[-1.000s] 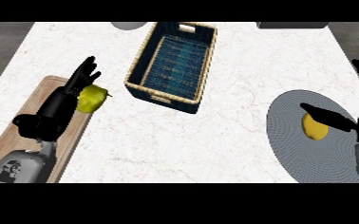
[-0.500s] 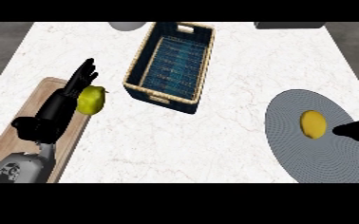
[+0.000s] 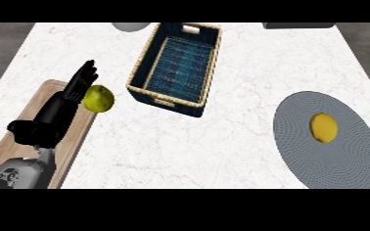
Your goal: Pick the lemon from the placemat and place it in the basket
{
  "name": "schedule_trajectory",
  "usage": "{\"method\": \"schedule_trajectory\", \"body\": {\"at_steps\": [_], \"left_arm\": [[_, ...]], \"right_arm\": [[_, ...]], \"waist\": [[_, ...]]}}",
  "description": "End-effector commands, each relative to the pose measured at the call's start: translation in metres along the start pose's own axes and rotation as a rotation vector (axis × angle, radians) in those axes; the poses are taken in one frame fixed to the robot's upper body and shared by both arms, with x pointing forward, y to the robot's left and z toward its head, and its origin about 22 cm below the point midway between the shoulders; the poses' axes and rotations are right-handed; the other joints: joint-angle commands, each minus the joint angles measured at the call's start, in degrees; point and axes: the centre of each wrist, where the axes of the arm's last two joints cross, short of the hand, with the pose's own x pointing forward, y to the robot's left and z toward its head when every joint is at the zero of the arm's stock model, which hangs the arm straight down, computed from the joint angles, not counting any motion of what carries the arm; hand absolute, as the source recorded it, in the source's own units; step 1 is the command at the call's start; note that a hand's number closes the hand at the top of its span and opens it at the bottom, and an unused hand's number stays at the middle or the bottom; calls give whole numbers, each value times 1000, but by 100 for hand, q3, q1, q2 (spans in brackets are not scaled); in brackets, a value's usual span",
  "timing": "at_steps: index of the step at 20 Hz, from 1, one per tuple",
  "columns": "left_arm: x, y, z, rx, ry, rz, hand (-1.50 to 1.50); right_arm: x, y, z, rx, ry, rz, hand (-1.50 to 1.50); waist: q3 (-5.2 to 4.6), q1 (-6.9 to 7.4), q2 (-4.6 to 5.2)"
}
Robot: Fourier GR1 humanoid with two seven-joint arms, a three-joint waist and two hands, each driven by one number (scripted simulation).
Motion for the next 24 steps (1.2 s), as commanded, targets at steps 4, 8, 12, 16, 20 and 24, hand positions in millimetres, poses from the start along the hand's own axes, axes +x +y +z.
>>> {"method": "schedule_trajectory", "body": {"at_steps": [4,8,12,16,20,24], "left_arm": [[-3,-11,-21,6,-15,-9,0],[10,0,-5,-19,-18,3,0],[14,3,-6,-15,-24,-16,0],[8,-11,8,-17,-9,-6,0],[21,-23,-8,-19,-15,6,0],[26,-1,-8,-27,-19,-13,0]], "right_arm": [[-8,-10,27,-20,51,2,-150],[-31,20,14,-53,51,-84,-150],[-51,53,-6,-71,41,-91,-150],[-68,76,-26,-88,40,-114,-150],[-63,95,-29,-114,31,-85,-150],[-75,111,-52,-135,38,-88,-150]], "waist": [[9,35,29],[13,96,30],[15,114,35],[15,134,34],[13,111,33],[13,121,36]]}}
